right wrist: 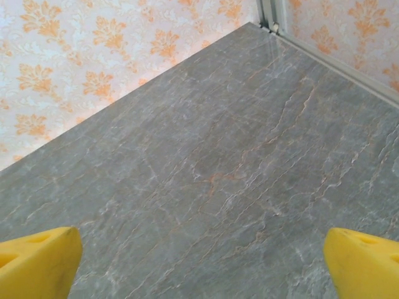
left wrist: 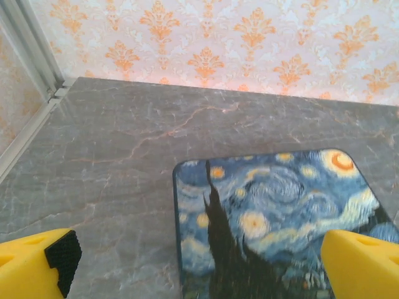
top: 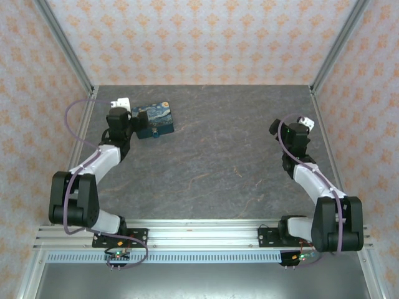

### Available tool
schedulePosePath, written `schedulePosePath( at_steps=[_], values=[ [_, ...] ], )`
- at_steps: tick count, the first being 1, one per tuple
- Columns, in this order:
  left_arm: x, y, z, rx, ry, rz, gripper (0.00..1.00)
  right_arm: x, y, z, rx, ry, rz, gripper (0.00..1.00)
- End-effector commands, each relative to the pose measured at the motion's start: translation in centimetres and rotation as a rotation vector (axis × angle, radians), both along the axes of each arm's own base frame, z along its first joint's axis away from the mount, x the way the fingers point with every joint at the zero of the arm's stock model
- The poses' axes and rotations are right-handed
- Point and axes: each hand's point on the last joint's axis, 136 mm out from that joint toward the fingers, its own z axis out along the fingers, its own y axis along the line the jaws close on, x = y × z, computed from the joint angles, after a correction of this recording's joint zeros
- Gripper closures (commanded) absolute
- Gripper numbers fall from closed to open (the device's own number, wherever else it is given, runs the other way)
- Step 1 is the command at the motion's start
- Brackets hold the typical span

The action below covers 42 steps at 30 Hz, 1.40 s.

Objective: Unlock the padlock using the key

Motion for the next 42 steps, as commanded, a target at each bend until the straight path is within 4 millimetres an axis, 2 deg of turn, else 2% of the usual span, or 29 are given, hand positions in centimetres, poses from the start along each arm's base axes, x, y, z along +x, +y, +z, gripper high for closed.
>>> schedulePosePath(
  at_steps=[1,6,10,11,13,17,18,22,27,32,38,42],
  values=[
    [1.8,1.0,-0.5,-0.06,0.079,0.055,0.0,-0.5,1.3,-0.2,0.052,0.074,0.039,0.01],
    [6.1,1.3,-0.6,-0.144,0.163,0.073,0.0,-1.0,5.4,-0.4,0.149,0.118,0.208,0.01],
    [9.2,1.7,-1.1,-0.15,0.221,0.082,0.0,-1.6,8.7,-0.9,0.226,0.178,0.303,0.06],
    [9.8,1.8,-2.1,-0.151,0.245,0.085,0.0,-1.7,9.2,-1.1,0.242,0.188,0.313,0.06],
    [11.0,2.4,-2.9,-0.156,0.268,0.099,0.0,-2.1,10.3,-1.3,0.287,0.2,0.341,0.07],
    [12.5,3.5,-4.3,-0.161,0.308,0.114,0.0,-3.0,11.5,-1.7,0.355,0.198,0.366,0.07],
    [12.8,3.8,-4.6,-0.159,0.32,0.113,0.0,-3.3,11.6,-1.1,0.364,0.18,0.372,0.07],
    [13.6,3.5,-6.0,-0.163,0.366,0.083,0.0,-4.4,11.6,-0.9,0.376,0.175,0.373,0.07],
    [13.7,1.5,-7.4,-0.253,0.402,0.016,0.0,-4.8,11.6,-0.7,0.379,0.179,0.373,0.07],
    [12.5,-1.8,-7.8,-0.313,0.407,-0.062,0.0,-4.4,11.9,-0.5,0.41,0.177,0.37,0.08],
    [9.8,-7.0,-7.9,-0.388,0.401,-0.155,0.0,-3.9,12.5,-0.2,0.451,0.174,0.381,0.08],
    [7.6,-11.8,-6.8,-0.437,0.368,-0.224,0.0,-3.8,13.0,-0.2,0.49,0.172,0.383,0.09]
  ],
)
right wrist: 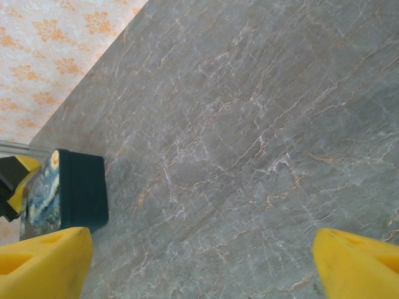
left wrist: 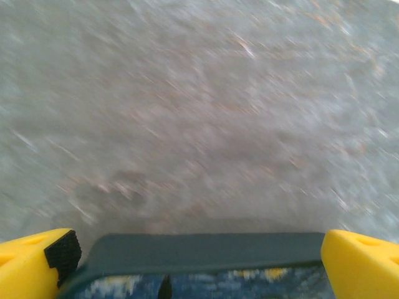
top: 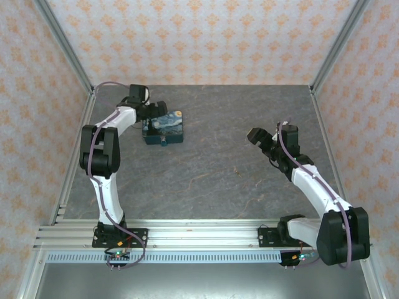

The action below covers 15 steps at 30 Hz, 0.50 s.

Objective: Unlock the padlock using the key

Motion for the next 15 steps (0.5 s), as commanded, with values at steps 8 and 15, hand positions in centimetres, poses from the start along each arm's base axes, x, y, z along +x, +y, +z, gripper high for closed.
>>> schedulePosePath(
  at_steps=[8,15],
  values=[
    [-6.3,-11.2,3.5,-0.188,-0.12,-0.001,0.0,1.2,3.0,-0.6,0.095,0.032,0.03,0.1],
    [-8.7,-8.0,3.6,-0.096,-0.146,0.094,0.0,1.6,7.4,-1.8,0.084,0.083,0.1,0.12]
  ],
)
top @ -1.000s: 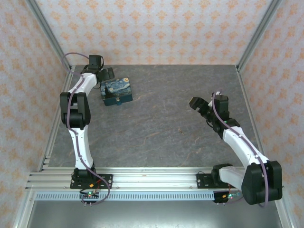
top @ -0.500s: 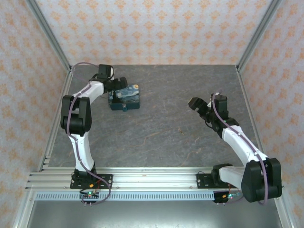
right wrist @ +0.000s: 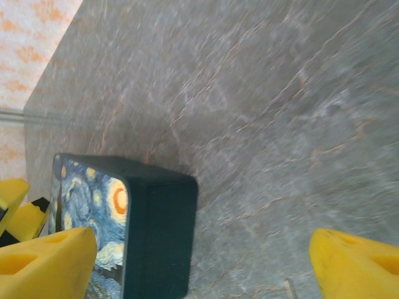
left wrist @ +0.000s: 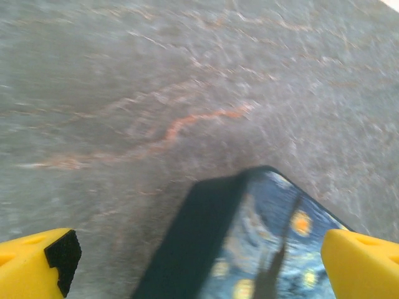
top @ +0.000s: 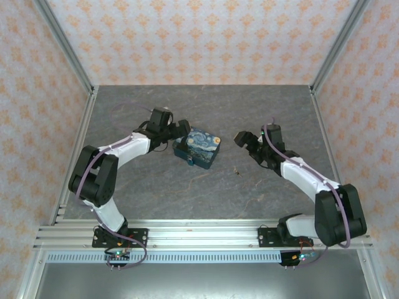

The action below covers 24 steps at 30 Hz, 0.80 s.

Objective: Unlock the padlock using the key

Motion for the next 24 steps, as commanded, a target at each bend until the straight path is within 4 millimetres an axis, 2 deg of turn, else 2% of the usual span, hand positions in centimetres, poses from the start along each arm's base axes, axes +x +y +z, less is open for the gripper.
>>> schedulePosePath(
  at_steps=[1,6,10,20,24],
  values=[
    [0.9,1.8,1.9,0.03,-0.076,0.076,0.0,1.5,2.4,1.4,0.021,-0.041,0.015,0.13],
    [0.5,-0.3,1.8,-0.046,-0.07,-0.023,0.0,2.4,5.9,0.0,0.031,-0.017,0.062,0.21],
    [0.2,-1.6,1.5,-0.102,-0.055,-0.07,0.0,2.9,7.7,-0.5,0.041,-0.007,0.084,0.28],
    [-2.4,-4.0,0.9,-0.187,-0.049,-0.135,0.0,3.8,9.7,-1.2,0.096,0.012,0.096,0.54],
    [-3.7,-5.4,1.2,-0.208,-0.058,-0.173,0.0,4.3,10.0,-1.2,0.095,0.016,0.098,0.58]
  ],
)
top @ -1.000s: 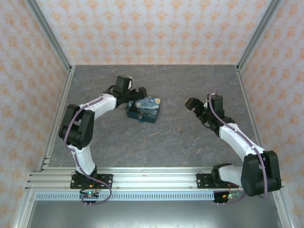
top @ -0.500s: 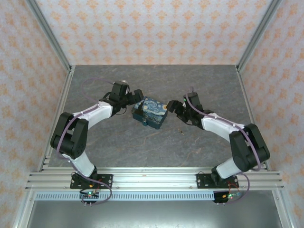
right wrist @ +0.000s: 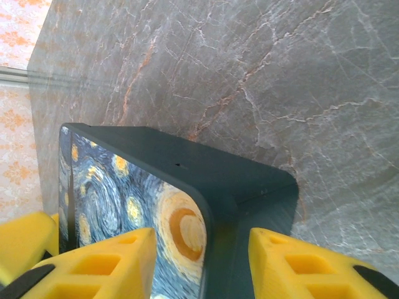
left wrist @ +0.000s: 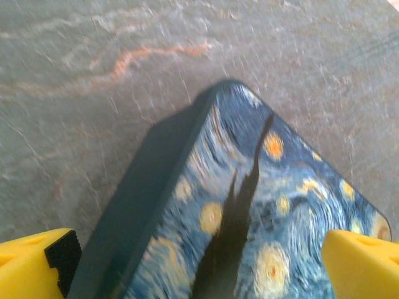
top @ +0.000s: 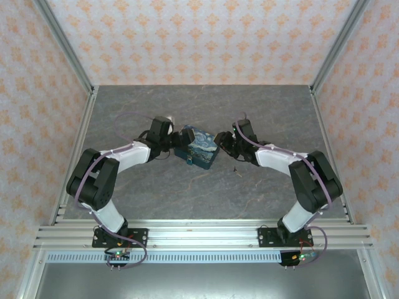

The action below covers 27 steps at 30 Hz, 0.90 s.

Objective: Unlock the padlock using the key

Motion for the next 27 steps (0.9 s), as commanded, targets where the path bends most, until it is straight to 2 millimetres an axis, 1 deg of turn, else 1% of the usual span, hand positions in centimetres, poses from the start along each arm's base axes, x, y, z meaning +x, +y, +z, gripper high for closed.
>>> schedulePosePath(
  at_steps=[1,3,8,11,13,14,16,19,20,22,24,27],
  values=[
    [-0.6,-1.6,3.1,-0.063,-0.083,-0.036,0.0,1.4,1.0,1.4,0.026,-0.042,0.004,0.59],
    [-1.4,-1.7,3.2,-0.059,-0.088,-0.037,0.0,1.7,1.3,1.4,0.028,-0.04,0.01,0.61],
    [-3.2,-1.9,3.1,-0.066,-0.096,-0.032,0.0,2.4,1.8,1.2,0.019,-0.03,0.018,0.62],
    [-3.9,-1.8,2.6,-0.067,-0.09,-0.023,0.0,2.6,2.0,1.2,0.022,-0.026,0.019,0.62],
    [-4.0,-1.7,2.3,-0.066,-0.086,-0.014,0.0,2.7,2.0,1.2,0.024,-0.026,0.021,0.62],
    [-4.1,-1.6,2.0,-0.062,-0.081,-0.009,0.0,2.7,2.0,1.3,0.025,-0.029,0.022,0.61],
    [-4.0,-1.5,2.0,-0.056,-0.079,0.0,0.0,2.6,1.8,1.7,0.015,-0.041,0.02,0.52],
    [-3.9,-0.5,1.8,-0.03,-0.072,0.053,0.0,2.0,0.6,3.2,-0.022,-0.082,-0.002,0.39],
    [-3.9,0.2,1.8,-0.015,-0.07,0.088,0.0,1.7,0.0,3.7,-0.042,-0.094,-0.007,0.36],
    [-4.1,1.5,1.8,0.022,-0.07,0.144,0.0,0.7,-1.4,4.2,-0.099,-0.106,-0.011,0.34],
    [-4.3,2.6,2.2,0.05,-0.081,0.183,0.0,-0.5,-2.6,4.0,-0.159,-0.106,0.001,0.33],
    [-4.8,3.7,3.0,0.087,-0.097,0.209,0.0,-2.5,-4.3,2.8,-0.259,-0.081,0.036,0.33]
  ],
)
